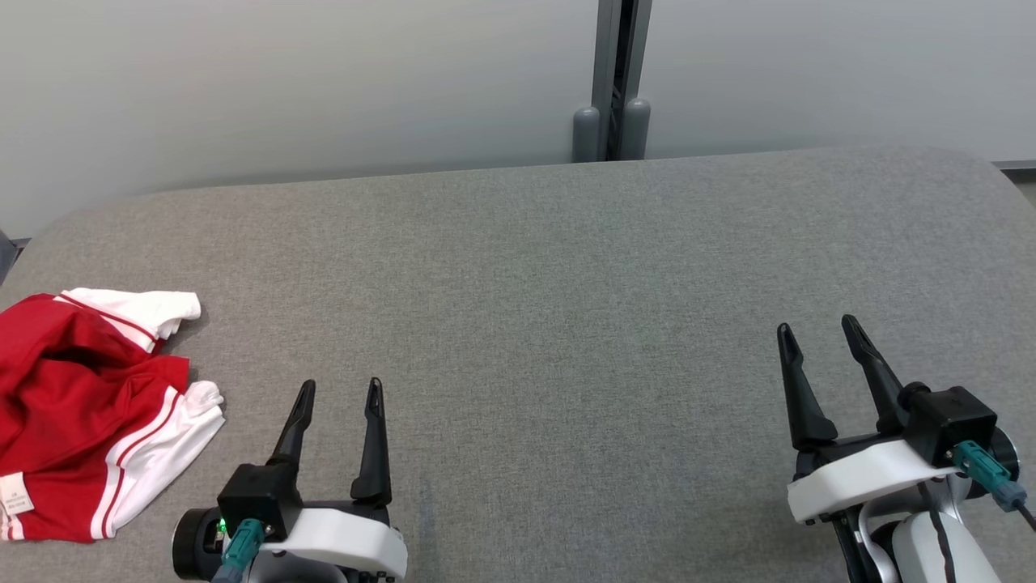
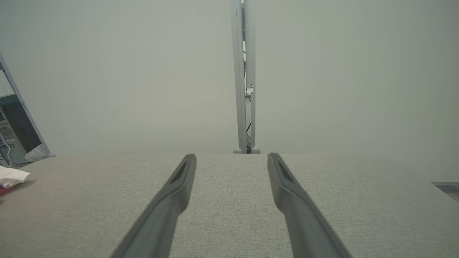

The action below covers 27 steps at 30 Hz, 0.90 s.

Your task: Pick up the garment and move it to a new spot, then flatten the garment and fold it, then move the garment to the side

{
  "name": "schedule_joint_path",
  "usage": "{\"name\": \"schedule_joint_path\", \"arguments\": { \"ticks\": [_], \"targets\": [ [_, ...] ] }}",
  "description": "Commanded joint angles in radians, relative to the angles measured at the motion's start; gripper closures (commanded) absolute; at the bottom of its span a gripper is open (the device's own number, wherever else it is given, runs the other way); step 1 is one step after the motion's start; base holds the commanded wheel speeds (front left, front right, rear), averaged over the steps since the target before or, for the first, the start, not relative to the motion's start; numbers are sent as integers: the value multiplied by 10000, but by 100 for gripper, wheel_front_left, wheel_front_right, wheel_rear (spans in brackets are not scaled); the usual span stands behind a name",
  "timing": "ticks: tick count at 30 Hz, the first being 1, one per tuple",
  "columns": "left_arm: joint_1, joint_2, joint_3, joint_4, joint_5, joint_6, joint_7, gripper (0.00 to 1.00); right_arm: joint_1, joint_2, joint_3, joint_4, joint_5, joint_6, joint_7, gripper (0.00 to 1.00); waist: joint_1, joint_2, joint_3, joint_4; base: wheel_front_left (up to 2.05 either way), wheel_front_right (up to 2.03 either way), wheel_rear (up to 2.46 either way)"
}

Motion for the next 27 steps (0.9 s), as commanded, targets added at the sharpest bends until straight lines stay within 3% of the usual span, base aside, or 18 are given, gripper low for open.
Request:
{"name": "schedule_joint_path", "arguments": {
  "ticks": [1, 17, 27],
  "targets": [
    [-31, 50, 42, -24, 177, 57, -65, 0, -133, -67, 38, 30, -181, 15, -94, 0, 0, 0, -16, -2, 0, 0, 0],
    [185, 59, 85, -65, 891, 191, -267, 0, -250, -92, 168, 259, -514, 18, -484, 0, 0, 0, -79, -63, 0, 0, 0],
    [272, 58, 161, -113, 602, 83, -256, 0, -144, -89, 20, 381, -60, 17, -461, 0, 0, 0, -200, -167, 0, 0, 0]
  ]
}}
